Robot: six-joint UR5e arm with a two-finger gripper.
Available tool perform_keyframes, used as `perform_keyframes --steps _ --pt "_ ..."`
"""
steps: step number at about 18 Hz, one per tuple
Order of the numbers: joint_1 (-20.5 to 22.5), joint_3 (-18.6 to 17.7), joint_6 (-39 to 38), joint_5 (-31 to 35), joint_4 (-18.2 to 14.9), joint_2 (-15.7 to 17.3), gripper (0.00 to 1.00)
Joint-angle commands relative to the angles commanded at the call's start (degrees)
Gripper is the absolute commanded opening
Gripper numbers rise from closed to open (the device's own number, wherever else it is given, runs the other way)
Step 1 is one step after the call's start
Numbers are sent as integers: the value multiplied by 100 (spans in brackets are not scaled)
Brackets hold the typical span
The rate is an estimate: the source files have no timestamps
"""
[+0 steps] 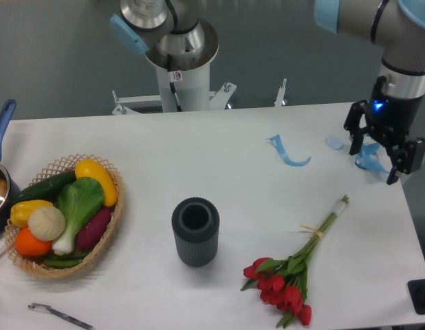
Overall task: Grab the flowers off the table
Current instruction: 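Move the open gripper toward the stems of the red tulip bouquet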
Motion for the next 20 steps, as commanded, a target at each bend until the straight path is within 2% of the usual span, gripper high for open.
perform_keyframes --steps 7,12,13,15,20 --pt "9 -9 -26 35 88 -97 100" --pt "-9 -306 -500 35 570 -132 100" --pt "-26 -473 -562 35 850 -132 100" --pt "-26 -641 -746 35 1098 -132 100" --pt "-184 -659 -1537 9 1116 -255 100"
